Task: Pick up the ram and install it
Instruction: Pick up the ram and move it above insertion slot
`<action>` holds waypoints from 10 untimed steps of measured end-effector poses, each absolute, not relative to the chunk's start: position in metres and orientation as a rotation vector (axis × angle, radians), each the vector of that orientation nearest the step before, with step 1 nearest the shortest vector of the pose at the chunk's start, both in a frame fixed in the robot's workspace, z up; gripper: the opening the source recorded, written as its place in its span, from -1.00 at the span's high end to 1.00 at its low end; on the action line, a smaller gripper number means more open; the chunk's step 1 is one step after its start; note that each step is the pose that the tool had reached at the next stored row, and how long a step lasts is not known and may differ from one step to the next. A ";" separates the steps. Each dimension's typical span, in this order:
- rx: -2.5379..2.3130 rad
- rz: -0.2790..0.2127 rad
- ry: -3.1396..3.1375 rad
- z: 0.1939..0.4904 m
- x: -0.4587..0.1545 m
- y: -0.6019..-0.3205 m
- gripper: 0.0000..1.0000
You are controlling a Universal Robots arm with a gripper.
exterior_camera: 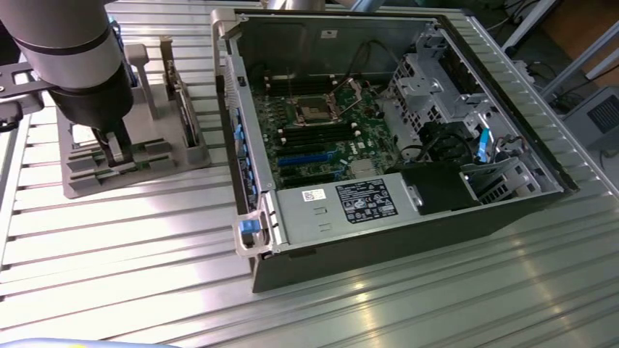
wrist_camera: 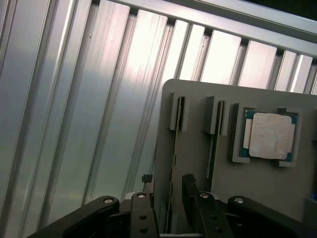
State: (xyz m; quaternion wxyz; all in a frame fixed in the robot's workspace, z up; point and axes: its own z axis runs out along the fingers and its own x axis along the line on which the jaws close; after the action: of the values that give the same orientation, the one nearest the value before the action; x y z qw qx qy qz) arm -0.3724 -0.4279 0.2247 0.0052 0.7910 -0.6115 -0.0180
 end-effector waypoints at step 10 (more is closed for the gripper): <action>2.477 -0.056 -1.915 0.211 -0.378 -0.427 0.28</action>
State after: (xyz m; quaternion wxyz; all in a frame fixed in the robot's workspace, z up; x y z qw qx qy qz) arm -0.3780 -0.4275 0.2115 0.0053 0.7910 -0.6115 -0.0180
